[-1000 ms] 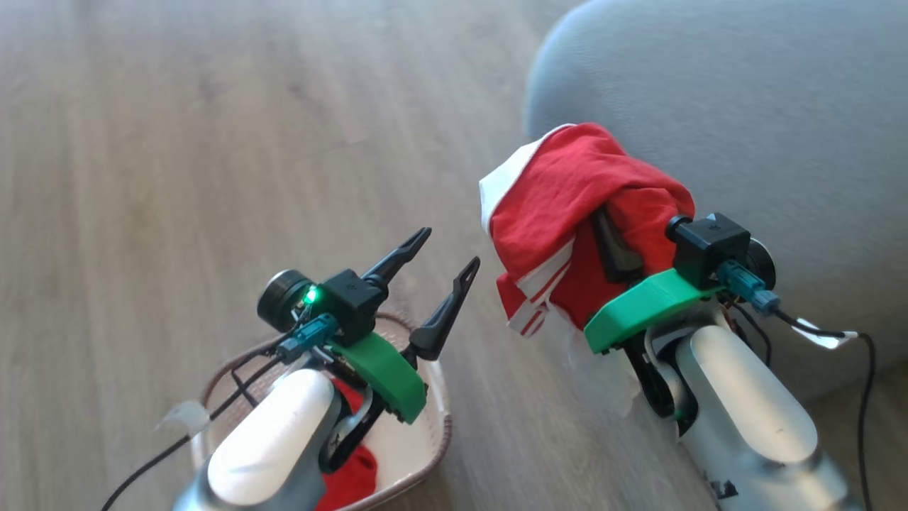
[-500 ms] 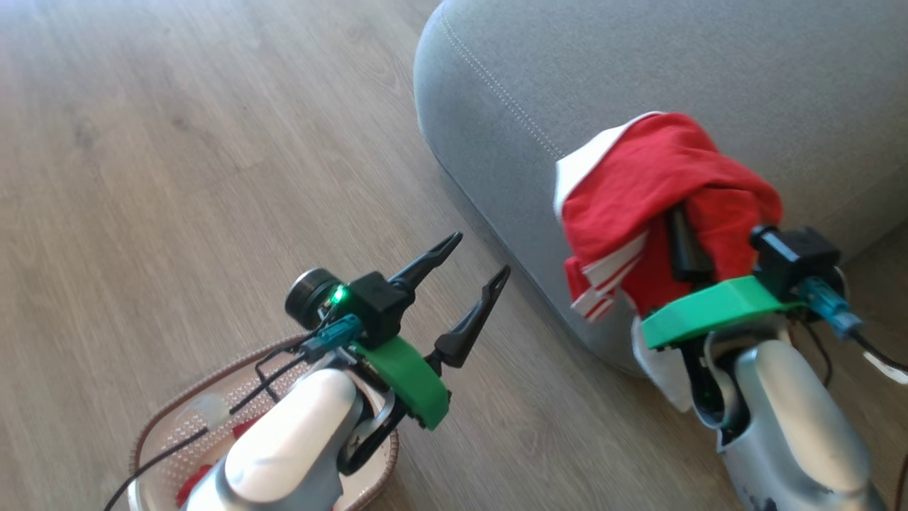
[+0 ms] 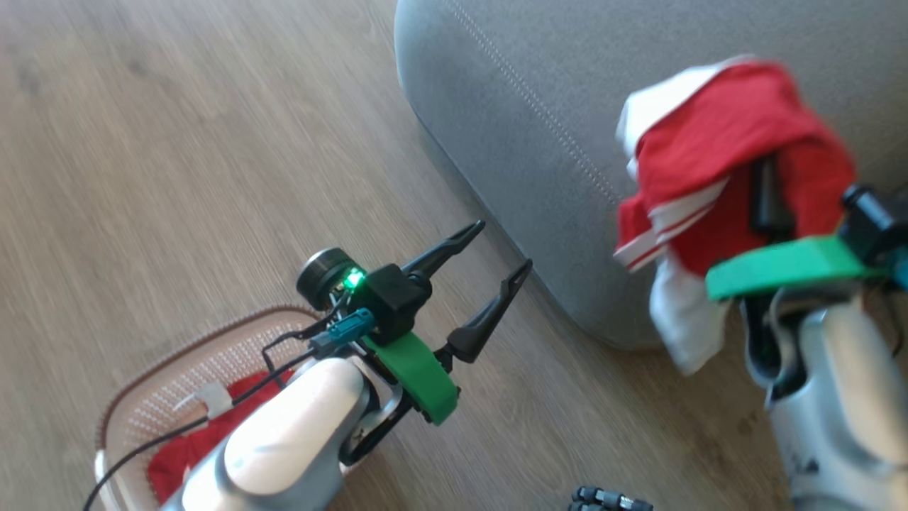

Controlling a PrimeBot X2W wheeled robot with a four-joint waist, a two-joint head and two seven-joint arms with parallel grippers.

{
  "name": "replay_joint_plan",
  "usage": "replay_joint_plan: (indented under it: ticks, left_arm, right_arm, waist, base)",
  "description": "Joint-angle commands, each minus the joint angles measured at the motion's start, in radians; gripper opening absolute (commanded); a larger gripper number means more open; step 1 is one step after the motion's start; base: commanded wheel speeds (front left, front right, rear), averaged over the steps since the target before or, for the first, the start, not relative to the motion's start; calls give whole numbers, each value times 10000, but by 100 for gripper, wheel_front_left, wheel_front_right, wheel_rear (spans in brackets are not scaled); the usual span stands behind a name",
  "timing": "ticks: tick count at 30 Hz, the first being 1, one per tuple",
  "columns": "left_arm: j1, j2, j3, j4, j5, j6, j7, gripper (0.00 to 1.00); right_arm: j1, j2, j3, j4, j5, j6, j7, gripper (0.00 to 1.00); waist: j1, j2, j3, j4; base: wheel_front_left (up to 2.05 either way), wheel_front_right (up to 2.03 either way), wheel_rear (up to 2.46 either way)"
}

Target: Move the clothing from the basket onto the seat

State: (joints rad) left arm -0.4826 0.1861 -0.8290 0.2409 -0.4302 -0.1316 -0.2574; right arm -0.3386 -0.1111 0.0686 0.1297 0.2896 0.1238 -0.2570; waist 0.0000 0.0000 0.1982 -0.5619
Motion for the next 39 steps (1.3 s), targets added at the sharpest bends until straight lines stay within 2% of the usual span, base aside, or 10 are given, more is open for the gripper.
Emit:
replay_joint_plan:
  ticks: [1, 7, 15, 25, 30, 39]
  left_arm:
    - [-566, 280, 269, -428, 89, 9, -44, 100]
    - [-590, 755, 279, -870, 274, 9, -44, 100]
    - [-1536, 1326, -357, -1565, 510, 9, -44, 100]
    - [-2237, 1904, -510, -1787, 496, 9, -44, 100]
    - [-2324, 2141, -515, -1881, 517, 9, -44, 100]
    - [-2259, 2196, -337, -2080, 582, 9, -44, 100]
  right_arm:
    - [-814, -258, 12, -239, -80, 69, -48, 0]
    - [-2222, -522, -482, 212, -172, 69, -48, 0]
    - [-4012, -851, -1358, 947, -624, 69, -48, 0]
    - [-6205, -1465, -3172, 2581, -1242, 69, -48, 0]
    - [-7458, -2090, -4677, 3938, -1955, 69, -48, 0]
    - [-8991, -2882, -7343, 5200, -3253, 69, -35, 0]
  waist:
    - [0, 0, 404, -15]
    - [0, 0, 1500, -23]
    - [0, 0, 3214, 720]
    - [0, 0, 4633, 1445]
    - [0, 0, 5238, 1849]
    - [0, 0, 5863, 2719]
  base:
    - [0, 0, 0]
    - [0, 0, 0]
    - [0, 0, 0]
    - [0, 0, 0]
    - [0, 0, 0]
    - [0, 0, 0]
